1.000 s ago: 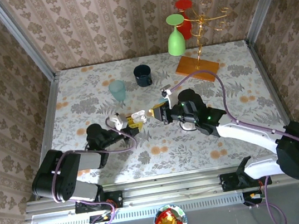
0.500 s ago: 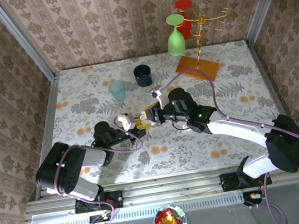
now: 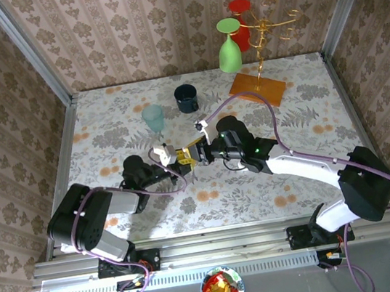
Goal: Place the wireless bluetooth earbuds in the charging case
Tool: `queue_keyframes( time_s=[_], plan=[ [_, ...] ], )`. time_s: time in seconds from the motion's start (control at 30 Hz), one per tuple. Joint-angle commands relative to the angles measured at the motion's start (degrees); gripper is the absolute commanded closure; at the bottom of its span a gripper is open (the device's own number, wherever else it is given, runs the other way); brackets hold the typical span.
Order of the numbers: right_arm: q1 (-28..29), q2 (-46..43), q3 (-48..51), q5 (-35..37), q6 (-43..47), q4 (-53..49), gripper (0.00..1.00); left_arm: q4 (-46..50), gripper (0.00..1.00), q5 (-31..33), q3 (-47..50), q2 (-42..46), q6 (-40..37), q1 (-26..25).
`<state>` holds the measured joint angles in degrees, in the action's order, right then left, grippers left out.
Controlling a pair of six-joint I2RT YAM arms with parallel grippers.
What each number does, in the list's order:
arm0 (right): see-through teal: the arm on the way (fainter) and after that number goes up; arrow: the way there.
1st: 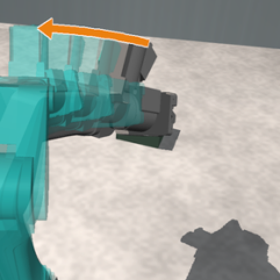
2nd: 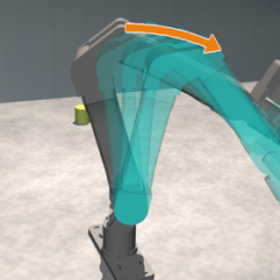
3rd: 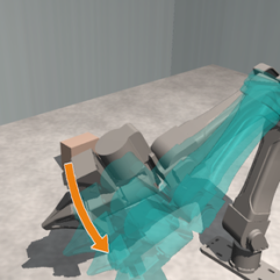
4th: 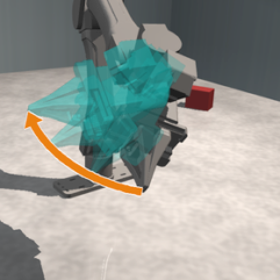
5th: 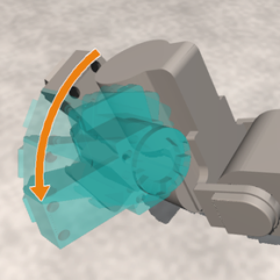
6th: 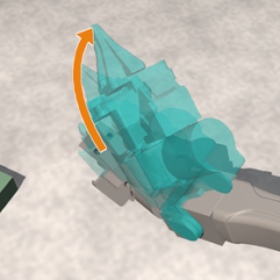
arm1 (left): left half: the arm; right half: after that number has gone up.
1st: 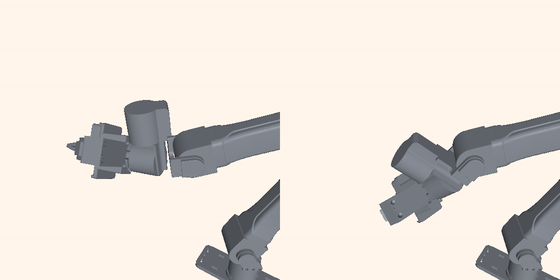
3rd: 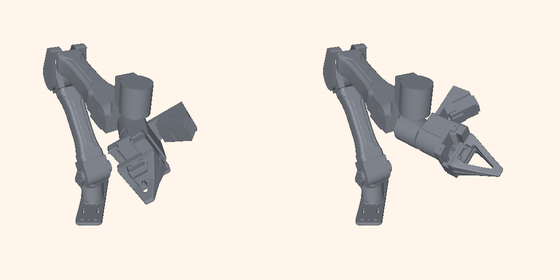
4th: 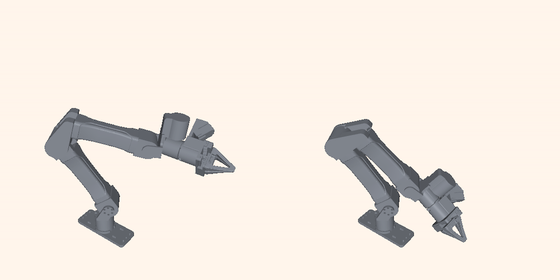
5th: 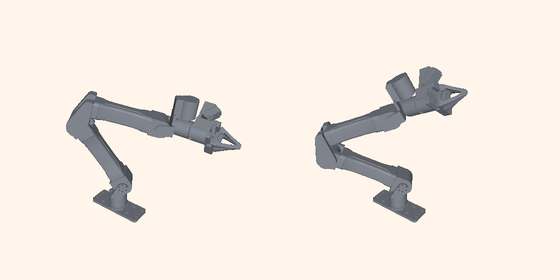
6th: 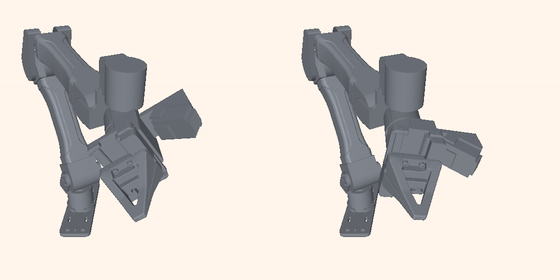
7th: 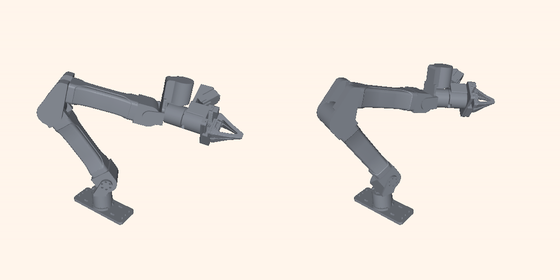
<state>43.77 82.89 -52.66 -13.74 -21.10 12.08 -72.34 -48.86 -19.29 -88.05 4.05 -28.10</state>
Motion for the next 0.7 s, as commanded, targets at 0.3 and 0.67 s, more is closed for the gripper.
queue_keyframes(
  time_s=[0.3,0.67],
  plan=[
    [0.30,2.46,1.16,-1.56,0.56,1.74,0.80,-1.57,1.00,0.24,-1.80,-0.19,1.66,-0.20],
    [0.28,3.43,-0.03,-3.94,1.02,-1.08,0.80,-1.62,1.00,0.62,-1.82,-0.11,0.76,-0.21]
  ],
)
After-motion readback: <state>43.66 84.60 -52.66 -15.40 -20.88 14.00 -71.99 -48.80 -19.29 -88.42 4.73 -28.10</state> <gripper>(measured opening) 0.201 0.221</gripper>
